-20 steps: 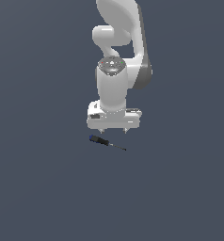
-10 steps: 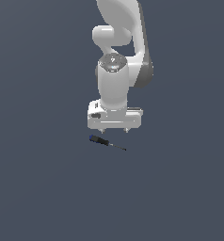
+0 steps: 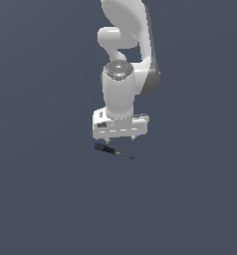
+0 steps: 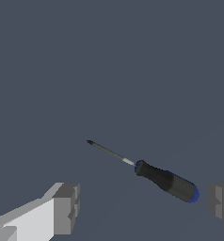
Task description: Pick up the object and move it to a goal position.
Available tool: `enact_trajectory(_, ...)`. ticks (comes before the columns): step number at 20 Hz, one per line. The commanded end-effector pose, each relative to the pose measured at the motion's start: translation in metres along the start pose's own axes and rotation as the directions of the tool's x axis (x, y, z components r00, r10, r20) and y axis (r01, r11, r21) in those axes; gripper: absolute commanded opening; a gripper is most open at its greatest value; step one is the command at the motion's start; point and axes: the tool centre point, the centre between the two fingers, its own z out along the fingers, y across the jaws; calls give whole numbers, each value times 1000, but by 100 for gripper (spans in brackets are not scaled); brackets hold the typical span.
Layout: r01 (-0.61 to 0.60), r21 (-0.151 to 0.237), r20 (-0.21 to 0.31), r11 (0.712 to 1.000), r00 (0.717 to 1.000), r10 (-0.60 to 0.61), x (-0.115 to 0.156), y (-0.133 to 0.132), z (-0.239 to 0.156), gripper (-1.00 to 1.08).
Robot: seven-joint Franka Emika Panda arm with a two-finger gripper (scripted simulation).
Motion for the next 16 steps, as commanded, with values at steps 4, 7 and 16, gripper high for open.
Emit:
enact_trajectory(4,104,-5,7,995,995,-104,-3,4,10,100)
enact_trajectory(7,178,-7,12,984,984,-178,-5,7,17,100)
enact_trajectory(16,414,-6,30,910,910,-414,-12,15,40,100)
